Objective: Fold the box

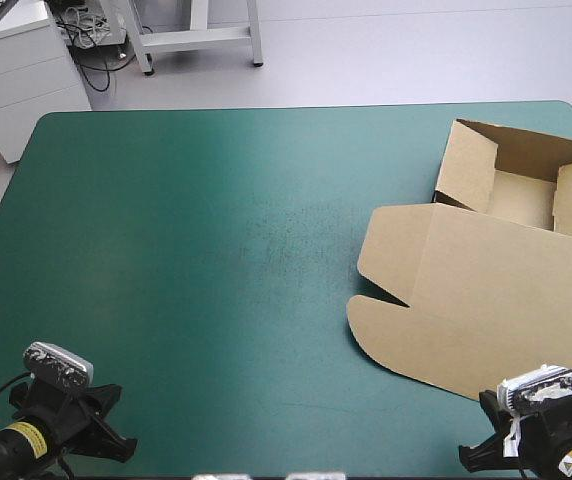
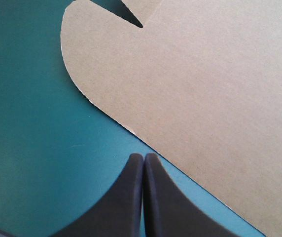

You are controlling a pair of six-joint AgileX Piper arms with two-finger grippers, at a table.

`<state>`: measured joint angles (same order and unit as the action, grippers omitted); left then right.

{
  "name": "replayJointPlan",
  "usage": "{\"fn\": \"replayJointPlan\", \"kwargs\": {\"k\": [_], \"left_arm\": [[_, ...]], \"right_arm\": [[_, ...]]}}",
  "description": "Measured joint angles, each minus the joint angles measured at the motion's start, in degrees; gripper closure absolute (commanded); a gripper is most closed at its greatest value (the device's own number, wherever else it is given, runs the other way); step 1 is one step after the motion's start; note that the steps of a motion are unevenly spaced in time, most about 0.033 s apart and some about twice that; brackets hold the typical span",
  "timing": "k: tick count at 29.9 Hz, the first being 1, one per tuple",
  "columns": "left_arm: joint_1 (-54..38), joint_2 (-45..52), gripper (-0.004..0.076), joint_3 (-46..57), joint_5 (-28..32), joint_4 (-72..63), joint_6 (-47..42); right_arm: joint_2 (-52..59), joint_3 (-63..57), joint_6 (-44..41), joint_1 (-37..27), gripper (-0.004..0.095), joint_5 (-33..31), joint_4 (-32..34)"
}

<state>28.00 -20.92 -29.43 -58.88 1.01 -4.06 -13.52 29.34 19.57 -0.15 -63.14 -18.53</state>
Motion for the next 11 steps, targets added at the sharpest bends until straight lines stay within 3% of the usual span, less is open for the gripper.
{"fn": "replayJointPlan", "kwargs": {"k": [11], "left_arm": [[0.0,1.0,0.0756,1.3,0.1,0.0,0.0]], "right_arm": [[3.4,-2.1,0.0,0.0,0.0926,1.1,-0.3]]}}
